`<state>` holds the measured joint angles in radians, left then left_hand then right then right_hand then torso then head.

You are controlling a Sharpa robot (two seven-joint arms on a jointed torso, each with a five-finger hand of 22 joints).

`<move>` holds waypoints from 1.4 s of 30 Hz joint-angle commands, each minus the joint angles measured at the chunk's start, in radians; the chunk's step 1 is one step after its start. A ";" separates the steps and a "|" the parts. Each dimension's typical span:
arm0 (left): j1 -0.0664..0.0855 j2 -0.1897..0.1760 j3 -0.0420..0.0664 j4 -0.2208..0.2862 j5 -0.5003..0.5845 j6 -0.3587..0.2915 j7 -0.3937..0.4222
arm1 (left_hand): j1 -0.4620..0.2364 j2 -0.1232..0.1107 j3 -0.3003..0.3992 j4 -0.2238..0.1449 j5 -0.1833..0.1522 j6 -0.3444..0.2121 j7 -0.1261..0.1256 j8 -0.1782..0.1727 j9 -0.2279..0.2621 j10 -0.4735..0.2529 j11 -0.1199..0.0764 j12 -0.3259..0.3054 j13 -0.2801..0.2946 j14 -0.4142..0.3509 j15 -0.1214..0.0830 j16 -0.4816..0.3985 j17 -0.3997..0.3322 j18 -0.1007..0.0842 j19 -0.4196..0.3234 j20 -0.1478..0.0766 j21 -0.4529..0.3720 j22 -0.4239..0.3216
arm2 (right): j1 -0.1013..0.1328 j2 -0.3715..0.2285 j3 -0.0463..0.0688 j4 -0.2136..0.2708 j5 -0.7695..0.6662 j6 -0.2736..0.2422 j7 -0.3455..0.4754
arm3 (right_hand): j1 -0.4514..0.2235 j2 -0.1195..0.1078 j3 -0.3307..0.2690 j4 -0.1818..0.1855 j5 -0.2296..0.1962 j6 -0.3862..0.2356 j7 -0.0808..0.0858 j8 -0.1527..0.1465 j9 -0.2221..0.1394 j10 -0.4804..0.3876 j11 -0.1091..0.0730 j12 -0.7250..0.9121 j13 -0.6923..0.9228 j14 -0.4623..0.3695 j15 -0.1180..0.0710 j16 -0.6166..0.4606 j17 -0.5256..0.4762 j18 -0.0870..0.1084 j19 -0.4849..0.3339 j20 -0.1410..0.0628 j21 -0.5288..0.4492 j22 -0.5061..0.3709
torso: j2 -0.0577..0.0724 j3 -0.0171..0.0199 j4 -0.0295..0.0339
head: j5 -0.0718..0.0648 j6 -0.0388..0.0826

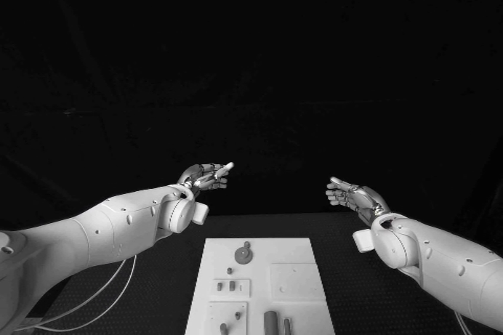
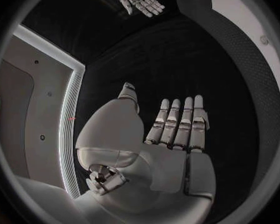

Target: Assemble the parts on the task board

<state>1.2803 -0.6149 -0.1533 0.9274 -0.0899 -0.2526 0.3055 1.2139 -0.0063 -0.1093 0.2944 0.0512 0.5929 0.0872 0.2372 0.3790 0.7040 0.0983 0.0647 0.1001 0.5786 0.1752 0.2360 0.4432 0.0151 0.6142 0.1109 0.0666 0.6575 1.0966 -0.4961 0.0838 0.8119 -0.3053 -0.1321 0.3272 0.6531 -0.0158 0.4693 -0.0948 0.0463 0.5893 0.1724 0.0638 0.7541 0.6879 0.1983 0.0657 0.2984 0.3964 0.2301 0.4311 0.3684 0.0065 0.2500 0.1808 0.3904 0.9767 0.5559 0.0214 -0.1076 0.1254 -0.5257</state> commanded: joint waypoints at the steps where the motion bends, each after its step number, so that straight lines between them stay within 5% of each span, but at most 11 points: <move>1: -0.003 0.001 0.000 0.002 -0.008 0.034 0.051 | 0.002 0.014 -0.007 0.000 -0.003 -0.005 0.003 0.000 0.003 0.000 0.008 0.003 -0.003 -0.009 0.000 -0.003 -0.001 -0.015 -0.013 0.001 -0.002 -0.003 | 0.000 -0.004 0.000 0.007 0.029 0.052 0.006 | -0.011 0.003 0.003 0.007 0.000 -0.009 0.030 0.004 0.000 -0.007 -0.001 -0.001 -0.003 -0.007 0.000 -0.004 0.002 -0.006 -0.008 -0.001 -0.003 0.003 | -0.007 0.0065 -0.0017 | 0.004 -0.001; 8: -0.009 0.000 0.000 0.004 -0.007 0.049 0.047 | 0.010 0.022 -0.011 0.000 -0.003 -0.005 0.005 0.007 0.010 0.003 0.008 0.004 -0.007 -0.013 0.001 -0.003 0.000 -0.015 -0.023 0.006 -0.001 -0.009 | 0.000 -0.014 0.000 0.022 0.029 0.055 0.005 | -0.014 0.005 0.006 0.014 0.000 -0.011 0.032 0.007 0.002 -0.006 0.001 0.000 -0.010 -0.008 0.002 -0.002 0.005 -0.006 -0.014 0.000 -0.001 0.010 | -0.009 0.0152 0.0022 | 0.005 -0.005; 9: -0.010 0.001 0.000 0.000 -0.002 0.019 0.023 | -0.356 0.006 0.109 -0.294 -0.051 -0.593 -0.087 -0.237 -0.379 -0.704 -0.098 -0.065 -0.100 -0.579 -0.175 -0.236 -0.443 -0.015 -0.614 -0.111 -0.067 -0.658 | 0.000 -0.013 0.000 0.017 0.018 0.025 -0.001 | -0.653 0.016 -0.469 0.095 -0.046 -0.589 -0.172 -0.064 -0.754 -0.688 -0.198 -0.066 -0.298 -0.396 -0.230 -0.431 -0.368 -0.006 -0.250 -0.181 -0.390 -0.977 | -0.008 0.0109 0.0006 | 0.004 -0.004; 13: -0.015 -0.003 0.003 0.015 0.000 0.006 0.027 | -0.437 0.006 0.109 -0.294 -0.051 -0.593 -0.087 -0.237 -0.379 -0.704 -0.098 -0.065 -0.100 -0.579 -0.175 -0.236 -0.443 -0.015 -0.614 -0.111 -0.067 -0.658 | -0.001 -0.019 -0.002 0.033 0.024 0.011 0.003 | -0.653 0.016 -0.469 0.095 -0.046 -0.589 -0.172 -0.064 -0.754 -0.688 -0.198 -0.066 -0.298 -0.396 -0.230 -0.431 -0.368 -0.006 -0.250 -0.181 -0.390 -0.977 | -0.008 0.0090 0.0070 | -0.003 -0.008; 15: -0.024 -0.009 0.009 0.041 0.003 -0.015 0.035 | -0.511 0.006 0.109 -0.294 -0.051 -0.593 -0.087 -0.237 -0.379 -0.704 -0.098 -0.065 -0.100 -0.579 -0.175 -0.236 -0.443 -0.015 -0.614 -0.111 -0.067 -0.658 | -0.003 -0.028 -0.005 0.058 0.034 -0.012 0.009 | -0.653 0.016 -0.469 0.095 -0.046 -0.589 -0.172 -0.064 -0.754 -0.688 -0.198 -0.066 -0.298 -0.396 -0.230 -0.431 -0.368 -0.006 -0.250 -0.181 -0.390 -0.977 | -0.008 0.0058 0.0175 | -0.016 -0.015; 16: -0.028 -0.013 0.013 0.054 0.005 -0.026 0.039 | -1.214 0.006 0.109 -0.294 -0.051 -0.593 -0.087 -0.237 -0.379 -0.704 -0.098 -0.065 -0.100 -0.579 -0.175 -0.236 -0.443 -0.015 -0.614 -0.111 -0.067 -0.658 | -0.003 -0.033 -0.006 0.072 0.039 -0.024 0.013 | -0.653 0.016 -0.469 0.095 -0.046 -0.589 -0.172 -0.064 -0.754 -0.688 -0.198 -0.066 -0.298 -0.396 -0.230 -0.431 -0.368 -0.006 -0.250 -0.181 -0.390 -0.977 | -0.009 0.0041 0.0231 | -0.023 -0.019; 19: -0.046 -0.026 0.025 0.107 0.013 -0.070 0.054 | -1.214 0.006 0.109 -0.294 -0.051 -0.593 -0.087 -0.237 -0.379 -0.704 -0.098 -0.065 -0.100 -0.579 -0.175 -0.236 -0.443 -0.015 -0.614 -0.111 -0.067 -0.658 | -0.007 -0.052 -0.012 0.124 0.060 -0.071 0.027 | -0.653 0.016 -0.469 0.095 -0.046 -0.589 -0.172 -0.064 -0.754 -0.688 -0.198 -0.066 -0.298 -0.396 -0.230 -0.431 -0.368 -0.006 -0.250 -0.181 -0.390 -0.977 | -0.009 -0.0024 0.0446 | -0.049 -0.033; 23: -0.086 -0.056 0.053 0.221 0.029 -0.166 0.089 | -1.214 0.006 0.109 -0.294 -0.051 -0.593 -0.087 -0.237 -0.379 -0.704 -0.098 -0.065 -0.100 -0.579 -0.175 -0.236 -0.443 -0.015 -0.614 -0.111 -0.067 -0.658 | -0.014 -0.095 -0.025 0.240 0.104 -0.175 0.057 | -0.653 0.016 -0.469 0.095 -0.046 -0.589 -0.172 -0.064 -0.754 -0.688 -0.198 -0.066 -0.298 -0.396 -0.230 -0.431 -0.368 -0.006 -0.250 -0.181 -0.390 -0.977 | -0.011 -0.0137 0.0821 | -0.095 -0.058; 27: -0.129 -0.089 0.083 0.348 0.048 -0.272 0.127 | -1.214 0.006 0.109 -0.294 -0.051 -0.593 -0.087 -0.237 -0.379 -0.704 -0.098 -0.065 -0.100 -0.579 -0.175 -0.236 -0.443 -0.015 -0.614 -0.111 -0.067 -0.658 | -0.022 -0.141 -0.039 0.366 0.153 -0.287 0.090 | -0.653 0.016 -0.469 0.095 -0.046 -0.589 -0.172 -0.064 -0.754 -0.688 -0.198 -0.066 -0.298 -0.396 -0.230 -0.431 -0.368 -0.006 -0.250 -0.181 -0.390 -0.977 | -0.011 -0.0195 0.1014 | -0.118 -0.070; 34: -0.197 -0.140 0.130 0.547 0.076 -0.437 0.186 | -1.214 0.006 0.109 -0.294 -0.051 -0.593 -0.087 -0.237 -0.379 -0.704 -0.098 -0.065 -0.100 -0.579 -0.175 -0.236 -0.443 -0.015 -0.614 -0.111 -0.067 -0.658 | -0.036 -0.223 -0.065 0.592 0.241 -0.489 0.149 | -0.653 0.016 -0.469 0.095 -0.046 -0.589 -0.172 -0.064 -0.754 -0.688 -0.198 -0.066 -0.298 -0.396 -0.230 -0.431 -0.368 -0.006 -0.250 -0.181 -0.390 -0.977 | -0.012 -0.0214 0.1076 | -0.125 -0.074; 42: -0.230 -0.165 0.153 0.641 0.090 -0.516 0.214 | -1.214 0.006 0.109 -0.294 -0.051 -0.593 -0.087 -0.237 -0.379 -0.704 -0.098 -0.065 -0.100 -0.579 -0.175 -0.236 -0.443 -0.015 -0.614 -0.111 -0.067 -0.658 | -0.045 -0.277 -0.082 0.738 0.298 -0.620 0.188 | -0.653 0.016 -0.469 0.095 -0.046 -0.589 -0.172 -0.064 -0.754 -0.688 -0.198 -0.066 -0.298 -0.396 -0.230 -0.431 -0.368 -0.006 -0.250 -0.181 -0.390 -0.977 | -0.012 -0.0214 0.1076 | -0.125 -0.074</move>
<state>1.0509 -0.7788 -0.0026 1.5602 -0.0185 -0.6899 0.4671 0.0072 0.0003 0.0011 0.0047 0.0047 0.0051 -0.0002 0.0066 0.0010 0.0053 0.0000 0.0067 0.0009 0.0036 0.0001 0.0069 0.0009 0.0158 0.0036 -0.0001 0.0048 0.0009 1.0524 -0.7693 0.0023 1.5385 -0.0587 -0.6480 0.4593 0.0057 -0.0001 0.0044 0.0000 0.0069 0.0044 0.0000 0.0035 0.0009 0.0037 -0.0001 0.0067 0.0009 0.0045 0.0003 0.0034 0.0009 0.0068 0.0053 0.0001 0.0035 0.0008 0.5442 0.0005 -0.0007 0.0001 -0.6000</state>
